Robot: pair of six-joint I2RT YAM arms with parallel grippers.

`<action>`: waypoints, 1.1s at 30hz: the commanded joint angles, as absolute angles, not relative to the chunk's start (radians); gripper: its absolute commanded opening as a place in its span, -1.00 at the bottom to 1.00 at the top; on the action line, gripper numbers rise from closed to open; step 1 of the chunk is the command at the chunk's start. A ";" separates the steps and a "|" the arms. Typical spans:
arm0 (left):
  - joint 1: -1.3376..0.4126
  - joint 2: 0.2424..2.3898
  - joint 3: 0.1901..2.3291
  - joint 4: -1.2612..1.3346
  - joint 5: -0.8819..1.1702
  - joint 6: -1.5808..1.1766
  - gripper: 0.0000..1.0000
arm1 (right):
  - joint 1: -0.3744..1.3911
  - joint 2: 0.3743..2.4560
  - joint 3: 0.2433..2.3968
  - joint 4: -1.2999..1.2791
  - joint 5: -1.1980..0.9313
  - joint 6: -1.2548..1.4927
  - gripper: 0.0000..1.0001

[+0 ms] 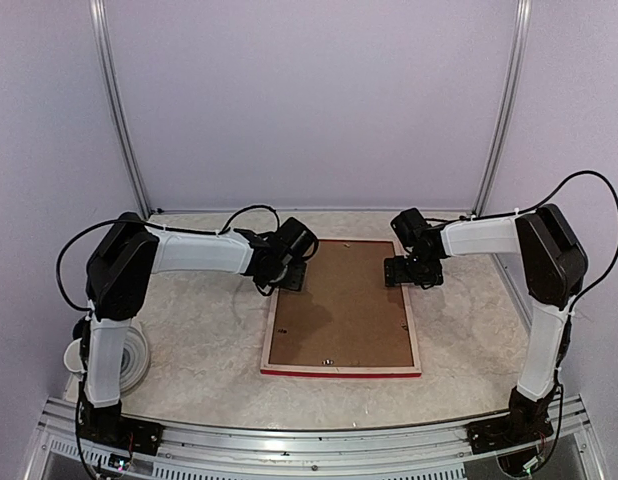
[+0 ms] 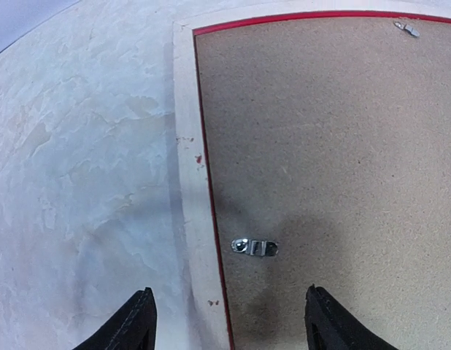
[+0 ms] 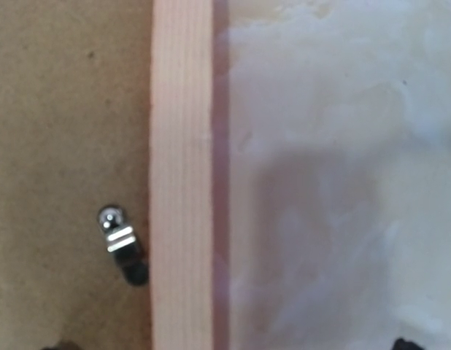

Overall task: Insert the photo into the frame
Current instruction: Press the backboard against the frame body.

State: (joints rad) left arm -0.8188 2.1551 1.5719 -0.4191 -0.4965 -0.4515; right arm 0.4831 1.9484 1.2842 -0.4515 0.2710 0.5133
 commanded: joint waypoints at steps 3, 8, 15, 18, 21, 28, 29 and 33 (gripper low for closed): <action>-0.782 2.103 1.515 -0.471 -0.461 -0.440 0.39 | 0.494 1.910 1.288 -0.464 0.266 0.499 0.98; -0.769 2.182 1.526 -0.479 -0.409 -0.439 0.38 | 0.494 1.910 1.284 -0.459 0.254 0.501 0.98; -0.771 2.236 1.516 -0.489 -0.408 -0.442 0.26 | 0.494 1.899 1.266 -0.451 0.255 0.502 0.98; -0.775 2.237 1.503 -0.492 -0.410 -0.441 0.21 | 0.494 1.898 1.268 -0.451 0.253 0.501 0.98; -0.780 2.226 1.476 -0.483 -0.417 -0.448 0.21 | 0.494 1.902 1.280 -0.451 0.241 0.495 0.98; -0.775 2.187 1.452 -0.461 -0.402 -0.454 0.26 | 0.494 1.974 1.346 -0.521 0.297 0.507 0.98; -0.775 2.187 1.451 -0.460 -0.397 -0.454 0.26 | 0.494 1.983 1.345 -0.529 0.309 0.511 0.98; -0.776 2.183 1.441 -0.449 -0.389 -0.455 0.26 | 0.494 2.003 1.318 -0.540 0.363 0.522 0.98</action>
State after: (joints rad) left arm -0.7750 2.1563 1.4918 -0.3851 -0.4454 -0.4625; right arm 0.4831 1.9629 1.3304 -0.4904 0.2924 0.5098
